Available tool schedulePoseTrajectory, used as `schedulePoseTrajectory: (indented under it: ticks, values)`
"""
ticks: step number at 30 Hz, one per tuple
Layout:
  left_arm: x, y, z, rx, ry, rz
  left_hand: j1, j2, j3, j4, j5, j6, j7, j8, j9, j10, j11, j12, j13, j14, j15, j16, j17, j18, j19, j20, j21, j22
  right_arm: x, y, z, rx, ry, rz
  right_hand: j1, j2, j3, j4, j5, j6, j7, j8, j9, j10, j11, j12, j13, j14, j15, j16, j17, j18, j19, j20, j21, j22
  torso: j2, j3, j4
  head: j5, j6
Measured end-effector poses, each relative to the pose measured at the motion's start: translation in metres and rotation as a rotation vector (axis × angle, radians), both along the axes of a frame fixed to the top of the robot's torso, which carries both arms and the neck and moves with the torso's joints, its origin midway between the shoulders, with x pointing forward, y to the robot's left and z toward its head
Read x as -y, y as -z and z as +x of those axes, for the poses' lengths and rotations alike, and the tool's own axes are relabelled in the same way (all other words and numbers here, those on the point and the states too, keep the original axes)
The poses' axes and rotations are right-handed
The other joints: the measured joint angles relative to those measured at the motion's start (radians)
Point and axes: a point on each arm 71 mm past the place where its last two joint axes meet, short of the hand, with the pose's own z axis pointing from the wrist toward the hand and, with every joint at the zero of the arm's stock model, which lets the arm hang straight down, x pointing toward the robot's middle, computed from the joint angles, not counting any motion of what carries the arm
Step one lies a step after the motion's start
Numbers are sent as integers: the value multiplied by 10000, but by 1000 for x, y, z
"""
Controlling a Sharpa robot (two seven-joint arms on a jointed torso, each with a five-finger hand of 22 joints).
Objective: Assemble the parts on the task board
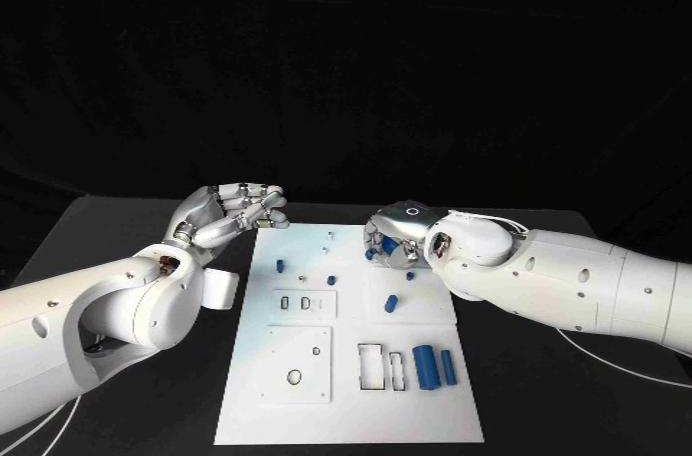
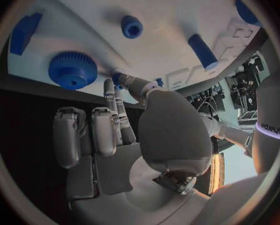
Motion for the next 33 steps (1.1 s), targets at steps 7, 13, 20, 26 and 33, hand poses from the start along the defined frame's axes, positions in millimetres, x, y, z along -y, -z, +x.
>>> schedulePoseTrajectory:
  ticks: [7,13,20,26,33]
  values:
    - [-2,0,1,-31,-43,25,0,0,28,-28,0,0,0,-39,0,0,0,0,0,0,0,0,11,0,0,0,39,8,-5,-6,-6,331,-14,452,-81,78,-3,57,-35,-2,-1,8,79,0,0,0,35,0,0,1,12,0,0,0,39,-1,0,-5,-5,6,92]
    - [-3,1,2,-46,-72,39,0,0,27,-28,0,0,0,-39,0,0,0,0,0,0,0,0,20,0,0,0,39,8,-17,-13,-4,707,9,848,-127,31,9,126,-53,-4,0,7,92,1,-1,0,40,0,0,1,11,1,0,0,39,-2,14,-6,12,21,211]
    - [-2,1,2,-59,-63,37,0,0,27,-28,0,0,0,-39,0,0,0,0,0,0,0,0,19,-1,-1,0,39,7,-27,-17,7,1071,272,1110,-150,9,9,126,-56,-10,6,4,149,36,-36,-1,51,-1,0,0,29,1,0,0,39,-3,51,-13,23,17,274]
    - [-1,1,2,-68,-23,25,0,0,27,-28,0,0,0,-39,0,0,0,0,0,0,0,0,19,-1,-1,1,39,7,-36,-18,13,1281,409,1340,-165,24,9,210,-59,-34,-3,-7,152,36,-36,-1,53,-1,1,40,28,2,36,-36,38,-4,85,-11,47,42,287]
    - [0,1,2,-77,1,19,0,0,27,-28,0,0,0,-39,0,0,0,-39,0,0,0,0,27,-1,-1,0,39,6,-44,-18,17,1360,445,1544,-245,20,6,215,-78,-29,-11,50,207,36,-36,-1,60,-1,1,39,27,1,36,-36,76,-5,123,-13,98,48,308]
